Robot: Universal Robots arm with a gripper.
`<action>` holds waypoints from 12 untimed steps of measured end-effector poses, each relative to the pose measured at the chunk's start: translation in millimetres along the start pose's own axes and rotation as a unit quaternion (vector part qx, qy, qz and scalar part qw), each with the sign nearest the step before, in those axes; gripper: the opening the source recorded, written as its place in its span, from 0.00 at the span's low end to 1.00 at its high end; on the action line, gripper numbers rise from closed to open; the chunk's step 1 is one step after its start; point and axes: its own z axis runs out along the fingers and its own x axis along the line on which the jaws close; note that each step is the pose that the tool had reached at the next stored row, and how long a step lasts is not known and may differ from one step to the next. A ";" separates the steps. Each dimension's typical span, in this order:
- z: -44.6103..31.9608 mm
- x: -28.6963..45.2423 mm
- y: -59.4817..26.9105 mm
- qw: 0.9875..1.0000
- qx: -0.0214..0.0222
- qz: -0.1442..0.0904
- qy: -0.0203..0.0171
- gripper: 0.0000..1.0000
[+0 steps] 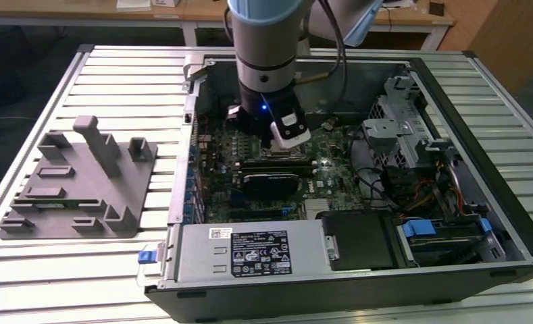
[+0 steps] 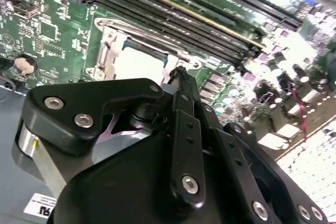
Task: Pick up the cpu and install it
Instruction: 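Install the second cpu locking lever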
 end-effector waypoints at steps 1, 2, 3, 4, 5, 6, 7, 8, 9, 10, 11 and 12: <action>0.4 -1.1 1.8 1.000 0.002 0.000 0.000 0.11; 0.7 -2.1 3.6 1.000 0.003 0.000 0.000 0.11; 1.1 -3.2 5.4 1.000 0.005 0.000 -0.001 0.11; 1.6 -4.1 7.3 1.000 0.007 0.000 -0.001 0.11; 2.0 -5.1 9.1 1.000 0.009 -0.001 -0.001 0.11; 2.3 -6.1 10.8 1.000 0.011 -0.001 -0.001 0.11; 2.7 -7.1 12.7 1.000 0.013 -0.001 -0.002 0.11; 3.1 -8.1 14.6 1.000 0.015 -0.001 -0.002 0.11; 3.6 -9.2 16.5 1.000 0.017 -0.001 -0.002 0.11; 4.0 -10.4 18.3 1.000 0.019 -0.001 -0.002 0.11; 4.5 -11.5 20.0 1.000 0.021 -0.001 -0.003 0.11; 4.8 -12.7 21.7 1.000 0.023 -0.002 -0.003 0.11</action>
